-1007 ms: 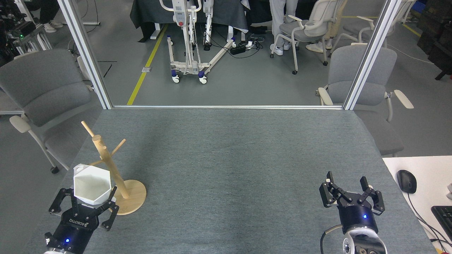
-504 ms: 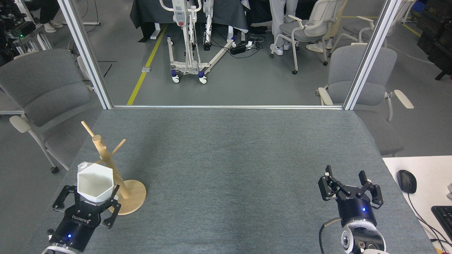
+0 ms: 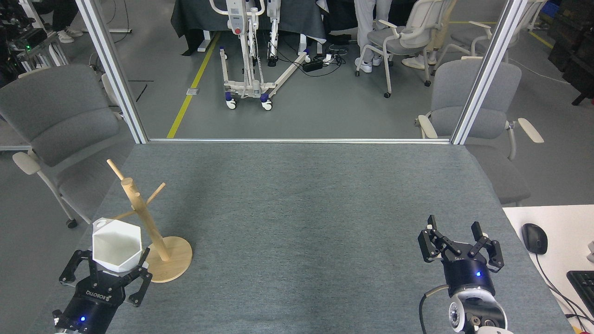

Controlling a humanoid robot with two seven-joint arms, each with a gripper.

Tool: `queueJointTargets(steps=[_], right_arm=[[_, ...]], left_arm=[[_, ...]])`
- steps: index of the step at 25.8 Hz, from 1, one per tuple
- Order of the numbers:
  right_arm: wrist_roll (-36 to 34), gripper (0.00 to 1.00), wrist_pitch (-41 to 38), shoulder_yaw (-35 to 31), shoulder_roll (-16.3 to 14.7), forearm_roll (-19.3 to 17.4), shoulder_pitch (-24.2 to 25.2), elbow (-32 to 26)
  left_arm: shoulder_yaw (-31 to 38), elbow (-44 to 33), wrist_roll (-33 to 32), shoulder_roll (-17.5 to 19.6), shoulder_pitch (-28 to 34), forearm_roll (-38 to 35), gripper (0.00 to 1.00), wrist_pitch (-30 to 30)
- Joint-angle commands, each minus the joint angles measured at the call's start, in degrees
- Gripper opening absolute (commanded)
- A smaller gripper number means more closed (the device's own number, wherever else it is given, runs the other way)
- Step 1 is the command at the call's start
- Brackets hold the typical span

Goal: Hang cup on storage rack
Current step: 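Carry the cup with the left gripper toward the wooden rack, then raise the cup with the left gripper onto a rack peg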

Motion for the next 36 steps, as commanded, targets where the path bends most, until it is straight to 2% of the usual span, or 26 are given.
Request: queueJointTargets(steps=[1,8,16,27,36], right_arm=[[0.1,1.0,0.1,-0.1,-0.2,0.0,-0.2,0.1],[0.1,1.0,0.2,-0.3,-0.2,0.0,-0.2,0.4],[0.1,1.0,0.1,-0.2,-0.3,0.0,-0.2,1.8],[0.1,0.99,0.2,-0.4,0.0,0.0,-0.4,2.7],[0.1,1.0,0.2,-0.4,-0.4,0.0,-1.5,4.3]], left_arm=[[1.8,-0.1,-0.4,-0.2,0.1,0.0,0.0,0.3],[2.7,0.3,-1.3,0.2,-0.8,0.1,0.0,-0.4],[2.7,0.6,-1.3,0.2,-1.6,0.0,0.0,-5.1],[2.6,5.2,-2.5,0.2,-6.0,-0.1,0.0,-6.7],[2.6,5.2,-2.5,0.4,-6.2,-0.4,0.0,-11.5]])
